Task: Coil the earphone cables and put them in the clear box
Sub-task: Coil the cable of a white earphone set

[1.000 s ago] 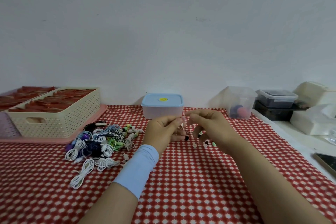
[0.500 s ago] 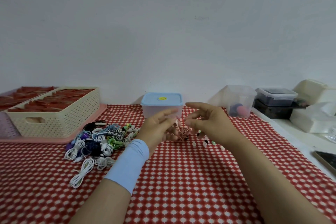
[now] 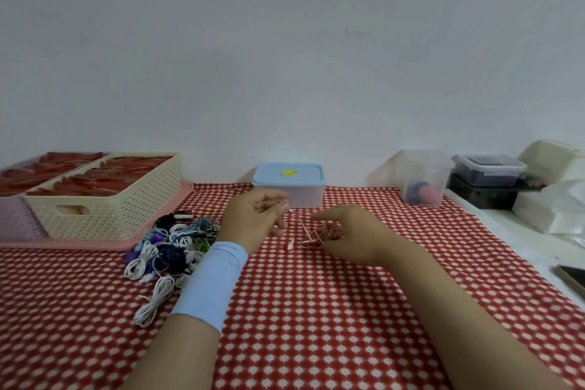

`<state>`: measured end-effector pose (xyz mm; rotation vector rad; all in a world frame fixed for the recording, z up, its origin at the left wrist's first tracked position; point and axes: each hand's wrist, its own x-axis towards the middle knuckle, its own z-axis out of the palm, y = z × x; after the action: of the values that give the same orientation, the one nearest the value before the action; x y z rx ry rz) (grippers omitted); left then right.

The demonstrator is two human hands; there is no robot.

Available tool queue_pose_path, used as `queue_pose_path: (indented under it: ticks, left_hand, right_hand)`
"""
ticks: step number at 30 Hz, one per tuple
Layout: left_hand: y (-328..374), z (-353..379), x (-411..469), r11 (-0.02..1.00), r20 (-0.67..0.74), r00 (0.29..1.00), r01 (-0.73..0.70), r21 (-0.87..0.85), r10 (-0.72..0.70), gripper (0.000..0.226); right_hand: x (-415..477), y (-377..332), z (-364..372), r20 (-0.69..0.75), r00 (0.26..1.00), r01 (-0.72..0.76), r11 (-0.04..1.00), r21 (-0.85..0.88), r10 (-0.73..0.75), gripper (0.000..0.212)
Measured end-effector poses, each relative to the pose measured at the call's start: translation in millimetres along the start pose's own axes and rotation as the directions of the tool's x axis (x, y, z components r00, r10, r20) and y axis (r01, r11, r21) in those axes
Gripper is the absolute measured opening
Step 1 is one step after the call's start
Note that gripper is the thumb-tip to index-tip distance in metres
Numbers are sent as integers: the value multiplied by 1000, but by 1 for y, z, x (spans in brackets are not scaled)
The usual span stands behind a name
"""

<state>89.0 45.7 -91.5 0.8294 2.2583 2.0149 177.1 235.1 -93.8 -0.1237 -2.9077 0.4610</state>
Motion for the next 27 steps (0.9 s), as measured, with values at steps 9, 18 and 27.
queue_pose_path:
  ticks: [9, 18, 27]
  left_hand:
    - [1, -13, 1, 998, 47, 999, 0, 65, -3, 12]
    - [19, -10, -13, 908, 543, 795, 24, 419, -271, 15]
    - [-15, -6, 3, 734, 274, 944, -52, 677, -186, 21]
  right_hand:
    - [25, -15, -9, -23, 1000, -21, 985, -173, 17, 38]
    - [8, 18, -35, -147, 981, -98, 978, 185, 126, 18]
    - [-21, 55, -35, -15, 969, -243, 958, 155, 248, 22]
